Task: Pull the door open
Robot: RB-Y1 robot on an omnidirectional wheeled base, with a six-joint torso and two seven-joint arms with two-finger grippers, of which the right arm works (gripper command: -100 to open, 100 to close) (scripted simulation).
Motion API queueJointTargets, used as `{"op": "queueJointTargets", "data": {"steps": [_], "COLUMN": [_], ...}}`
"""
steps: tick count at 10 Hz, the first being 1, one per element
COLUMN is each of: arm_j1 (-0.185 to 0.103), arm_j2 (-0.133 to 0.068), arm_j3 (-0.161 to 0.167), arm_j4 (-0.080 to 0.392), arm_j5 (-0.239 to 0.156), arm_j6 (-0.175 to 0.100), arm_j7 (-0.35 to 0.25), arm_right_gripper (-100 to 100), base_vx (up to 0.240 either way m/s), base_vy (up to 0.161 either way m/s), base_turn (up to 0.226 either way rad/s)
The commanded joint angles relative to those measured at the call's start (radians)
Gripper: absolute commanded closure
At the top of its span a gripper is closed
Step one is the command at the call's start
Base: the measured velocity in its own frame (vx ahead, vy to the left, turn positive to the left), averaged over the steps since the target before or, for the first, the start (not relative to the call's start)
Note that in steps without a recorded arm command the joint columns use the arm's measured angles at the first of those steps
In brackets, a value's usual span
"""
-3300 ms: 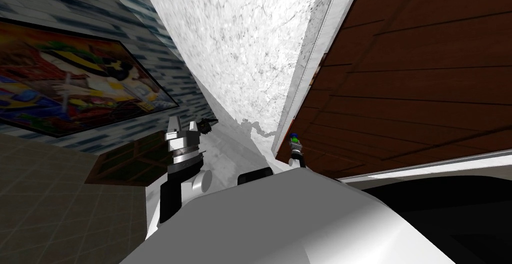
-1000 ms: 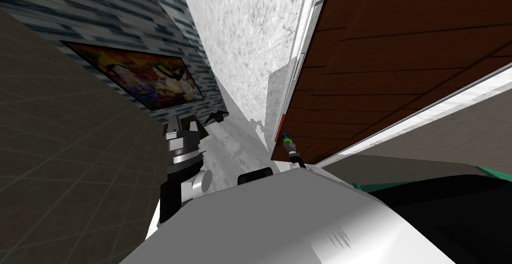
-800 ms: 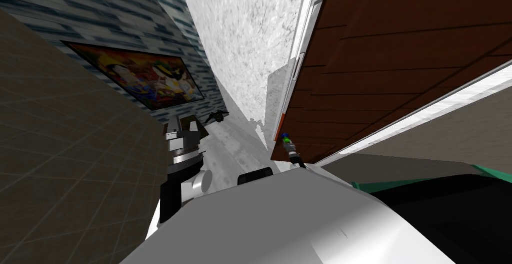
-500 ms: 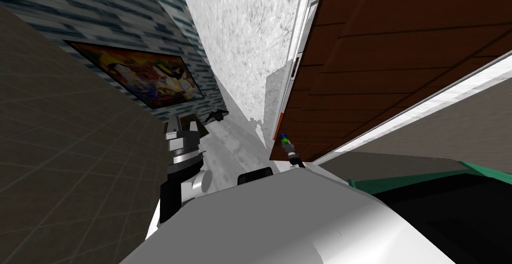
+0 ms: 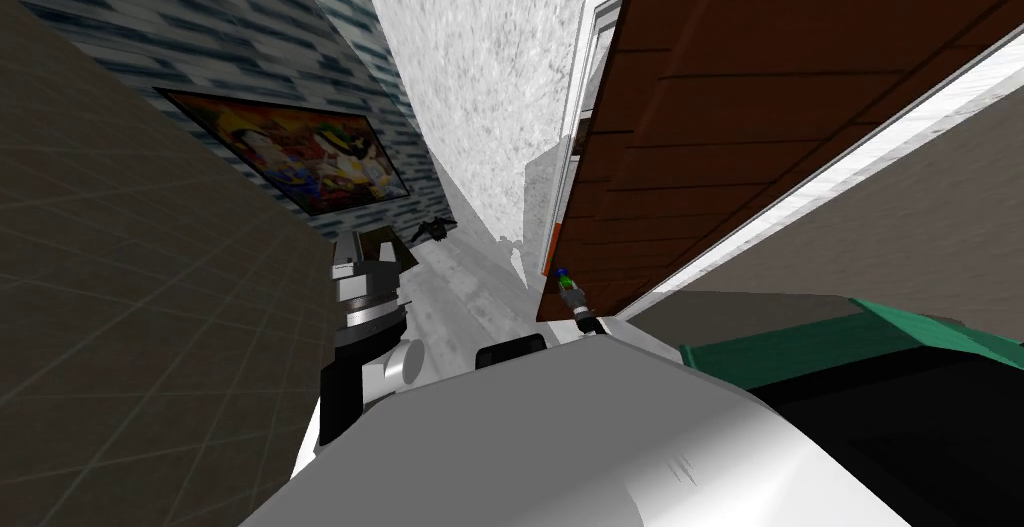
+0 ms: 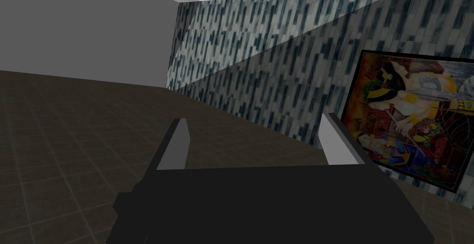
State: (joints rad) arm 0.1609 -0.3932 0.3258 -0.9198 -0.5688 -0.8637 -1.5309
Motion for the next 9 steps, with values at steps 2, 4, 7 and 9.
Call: {"op": "queueJointTargets", "data": {"steps": [2, 4, 7, 9], "arm_j1": [0.051, 0.091, 0.157, 0.202], "arm_j2": [-0.013, -0.023, -0.041, -0.053], "arm_j3": [0.018, 0.032, 0.055, 0.071], "arm_j4": [-0.029, -0.051, -0.090, -0.115], "arm_j5": [0.010, 0.018, 0.032, 0.041], "arm_j6": [-0.033, -0.057, -0.099, -0.126], "arm_j7": [-0.004, -0.006, -0.012, -0.015], "arm_right_gripper": [100, 100, 100, 100], "base_vx": [0.031, 0.032, -0.021, -0.057], "base_vy": [-0.068, -0.055, -0.019, -0.026], "base_turn": [0.117, 0.085, 0.075, 0.074]}}
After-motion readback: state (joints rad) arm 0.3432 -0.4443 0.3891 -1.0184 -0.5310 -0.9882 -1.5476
